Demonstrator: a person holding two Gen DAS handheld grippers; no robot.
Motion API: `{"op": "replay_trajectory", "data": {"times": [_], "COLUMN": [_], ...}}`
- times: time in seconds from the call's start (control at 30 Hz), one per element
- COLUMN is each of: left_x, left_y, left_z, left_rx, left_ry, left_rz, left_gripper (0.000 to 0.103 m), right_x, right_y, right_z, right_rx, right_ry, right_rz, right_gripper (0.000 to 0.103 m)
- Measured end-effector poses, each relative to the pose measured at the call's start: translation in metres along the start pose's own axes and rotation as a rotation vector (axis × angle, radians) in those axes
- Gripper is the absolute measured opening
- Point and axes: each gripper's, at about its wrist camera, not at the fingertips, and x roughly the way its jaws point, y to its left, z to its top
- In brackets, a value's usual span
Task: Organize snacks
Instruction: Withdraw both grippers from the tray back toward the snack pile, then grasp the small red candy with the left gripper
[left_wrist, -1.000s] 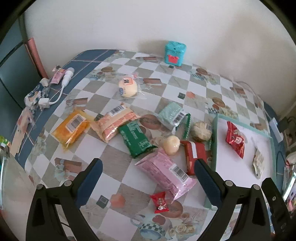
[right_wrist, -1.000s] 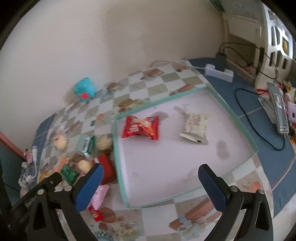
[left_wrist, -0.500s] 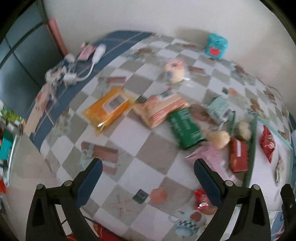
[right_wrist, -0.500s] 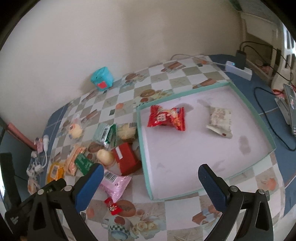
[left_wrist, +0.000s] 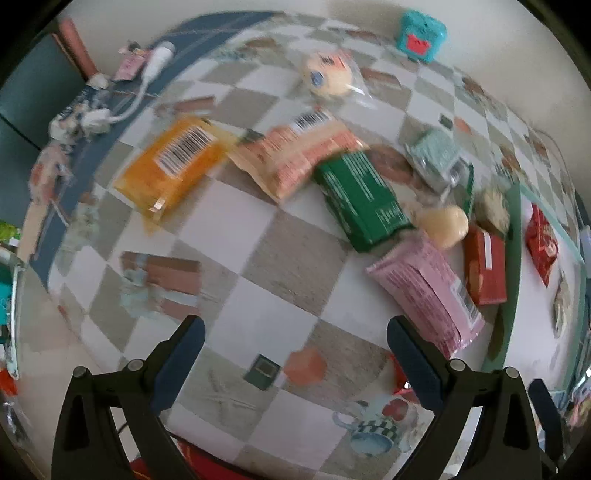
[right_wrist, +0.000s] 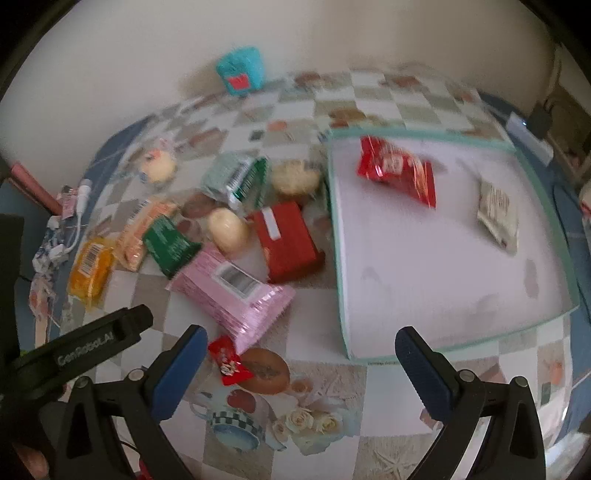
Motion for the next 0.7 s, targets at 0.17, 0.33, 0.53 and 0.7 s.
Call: {"op": "replay_trajectory", "data": {"times": [0.17,0.33,0.53,0.7], "left_x": [0.018,0.025,0.025,0.026], "left_y": [-0.011,-0.015,-0.036,-0.054], "left_z": [-0.004,-0.009,-0.016,-0.022], "left_rx": [0.027,0.020,0.102,0.160], "left_ry": [0.071,0.110,0.117,0.130], "left_rz": [-0.016,-0.075,-0.059,-0.064], "left_gripper": [0.099,0.099,0.099,0.096], "right_x": [0.011,0.004,-0.002,-0.002], "right_y": [-0.013,-0.025,-0.047,-0.054], "right_z": [-0.001,0.001,0.005,0.005], "right_rx": [0.045,0.087,0.166,0.193], "right_ry": [0.055,0.038,0.035,0.045], "right_rz": [-0.024,-0.062,-0.093,-0.088], "right_gripper": [0.101,0.101,0.101,0.101]}}
